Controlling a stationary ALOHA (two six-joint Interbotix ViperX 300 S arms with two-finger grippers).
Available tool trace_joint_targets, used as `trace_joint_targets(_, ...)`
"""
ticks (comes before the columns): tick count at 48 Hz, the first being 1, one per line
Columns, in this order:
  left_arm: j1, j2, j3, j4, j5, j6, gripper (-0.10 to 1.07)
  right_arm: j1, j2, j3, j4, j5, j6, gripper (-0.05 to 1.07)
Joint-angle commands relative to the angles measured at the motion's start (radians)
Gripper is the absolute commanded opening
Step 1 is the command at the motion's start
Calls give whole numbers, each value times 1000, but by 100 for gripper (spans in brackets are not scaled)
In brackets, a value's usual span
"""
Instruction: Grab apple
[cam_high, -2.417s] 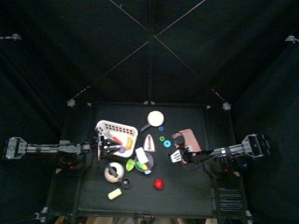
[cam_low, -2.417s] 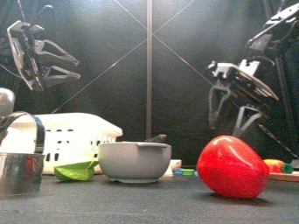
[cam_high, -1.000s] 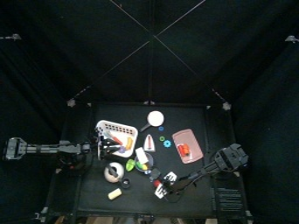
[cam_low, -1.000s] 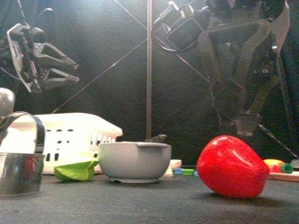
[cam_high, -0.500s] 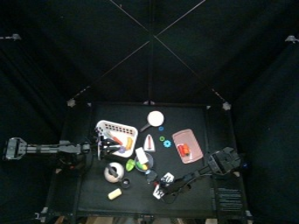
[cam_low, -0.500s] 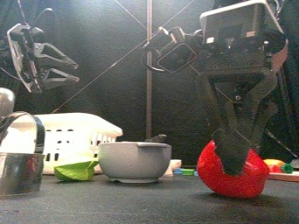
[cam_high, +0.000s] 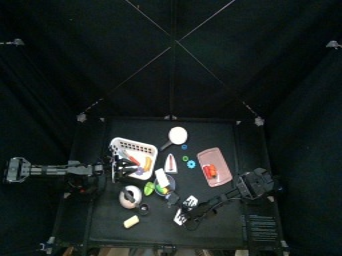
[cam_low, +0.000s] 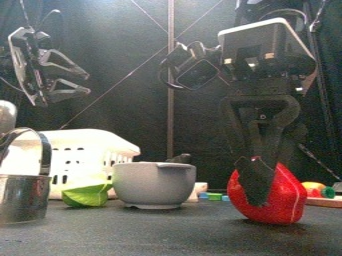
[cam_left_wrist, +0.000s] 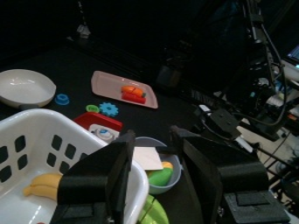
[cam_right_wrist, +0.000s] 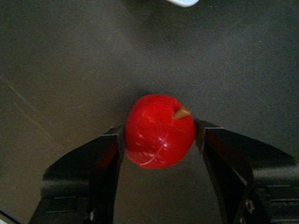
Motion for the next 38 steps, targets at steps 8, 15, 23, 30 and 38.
trace_joint_targets(8,3,2,-9,0,-3,0,79,-5,-41,-17,-8,11,0,76)
trace_joint_targets(15,3,2,-9,0,-3,0,79,-6,-75,-25,-26,40,5,76)
trace_joint_targets(23,3,2,-9,2,-3,0,79,-8,-91,-25,-44,48,8,76)
trace_joint_targets(30,3,2,-9,2,-3,0,79,-23,-91,-26,-49,43,-2,75)
trace_joint_targets(38,3,2,-12,0,-3,0,79,-69,-140,-15,-80,23,-2,75)
